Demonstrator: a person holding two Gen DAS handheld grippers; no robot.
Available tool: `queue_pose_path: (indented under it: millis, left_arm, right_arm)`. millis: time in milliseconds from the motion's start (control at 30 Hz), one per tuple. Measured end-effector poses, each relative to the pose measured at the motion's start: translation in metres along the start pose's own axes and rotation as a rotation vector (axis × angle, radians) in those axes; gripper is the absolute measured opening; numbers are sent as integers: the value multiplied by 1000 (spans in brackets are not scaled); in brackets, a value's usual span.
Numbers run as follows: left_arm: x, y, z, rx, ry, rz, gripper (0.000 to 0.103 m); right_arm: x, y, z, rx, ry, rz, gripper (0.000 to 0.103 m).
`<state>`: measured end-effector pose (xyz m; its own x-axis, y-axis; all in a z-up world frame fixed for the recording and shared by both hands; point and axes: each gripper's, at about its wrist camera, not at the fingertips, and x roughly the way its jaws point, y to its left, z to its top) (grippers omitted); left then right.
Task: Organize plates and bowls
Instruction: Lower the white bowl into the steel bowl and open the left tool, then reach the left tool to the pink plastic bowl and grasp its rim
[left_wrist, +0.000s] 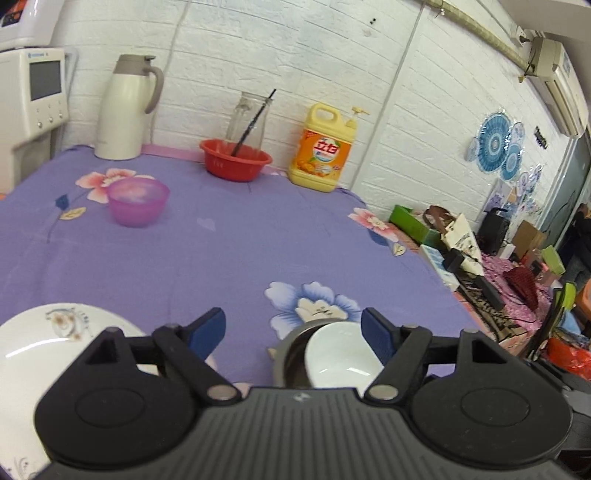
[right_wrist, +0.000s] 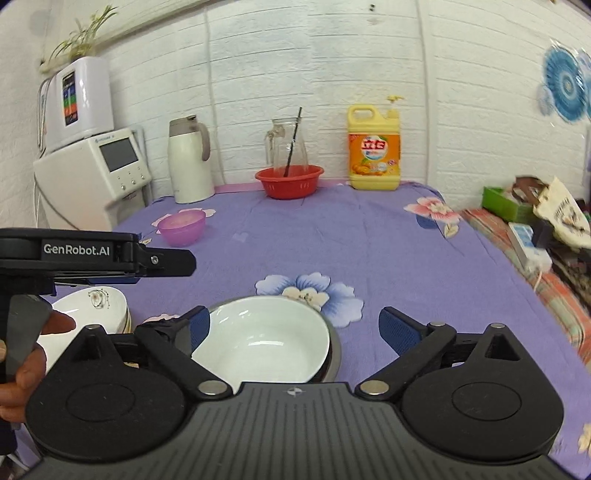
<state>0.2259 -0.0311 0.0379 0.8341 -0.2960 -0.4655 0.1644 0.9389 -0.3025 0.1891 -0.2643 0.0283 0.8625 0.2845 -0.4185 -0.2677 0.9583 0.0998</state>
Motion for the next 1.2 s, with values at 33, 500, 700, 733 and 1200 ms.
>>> queue_pose_path:
  millis: [33,500,700,733,1200]
  left_arm:
    - [-2,3,-3,-6,-3,12,75]
    - [-10,61,-15,-128,4,143,75]
    - [-8,83,-5,-153,5,179,75]
    - [-8,87,-4,-158,6,181,75]
    - [-7,109,7,-178,-4,186,75]
  right_arm:
    - [-2,1,-6,31,-3,-6,103]
    - [18,17,-25,156,51,28,103]
    - [33,29,-17,150,65,11,103]
    - [35,30,-15,149,65,3,103]
    - [24,7,-4,169,10,-104,103]
